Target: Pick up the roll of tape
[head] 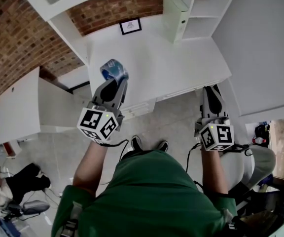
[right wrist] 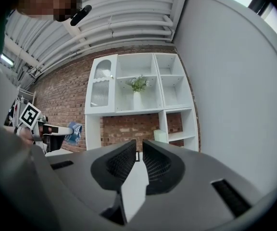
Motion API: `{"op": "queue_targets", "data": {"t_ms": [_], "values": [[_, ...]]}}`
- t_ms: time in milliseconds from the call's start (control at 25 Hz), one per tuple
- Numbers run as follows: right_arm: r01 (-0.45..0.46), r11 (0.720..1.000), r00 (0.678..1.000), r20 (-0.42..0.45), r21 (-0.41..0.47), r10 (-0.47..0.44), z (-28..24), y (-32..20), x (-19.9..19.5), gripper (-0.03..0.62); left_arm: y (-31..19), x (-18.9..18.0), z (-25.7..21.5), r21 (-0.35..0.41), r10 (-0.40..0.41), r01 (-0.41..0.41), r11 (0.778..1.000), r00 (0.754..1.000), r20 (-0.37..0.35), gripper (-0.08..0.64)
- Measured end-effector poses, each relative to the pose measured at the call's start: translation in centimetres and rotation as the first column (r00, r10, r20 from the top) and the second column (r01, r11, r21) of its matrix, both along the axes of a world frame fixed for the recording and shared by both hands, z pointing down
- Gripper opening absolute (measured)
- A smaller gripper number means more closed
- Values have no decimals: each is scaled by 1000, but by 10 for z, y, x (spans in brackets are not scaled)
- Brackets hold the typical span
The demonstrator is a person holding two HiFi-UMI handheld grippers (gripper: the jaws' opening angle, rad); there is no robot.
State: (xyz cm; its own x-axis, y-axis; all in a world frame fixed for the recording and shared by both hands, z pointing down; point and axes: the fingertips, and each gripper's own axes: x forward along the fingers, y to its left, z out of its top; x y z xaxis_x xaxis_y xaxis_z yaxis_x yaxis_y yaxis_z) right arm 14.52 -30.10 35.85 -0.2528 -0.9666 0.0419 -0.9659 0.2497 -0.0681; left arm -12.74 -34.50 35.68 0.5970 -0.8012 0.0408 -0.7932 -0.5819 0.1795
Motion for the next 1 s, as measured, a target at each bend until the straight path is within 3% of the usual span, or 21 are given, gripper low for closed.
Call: {"op": "queue_targets", "data": {"t_ms": [1000], "values": [[-20, 1000, 999, -25, -4, 20, 0, -15, -58, 54, -24, -58, 17, -22, 12, -12, 1000, 1000, -20, 61]]}}
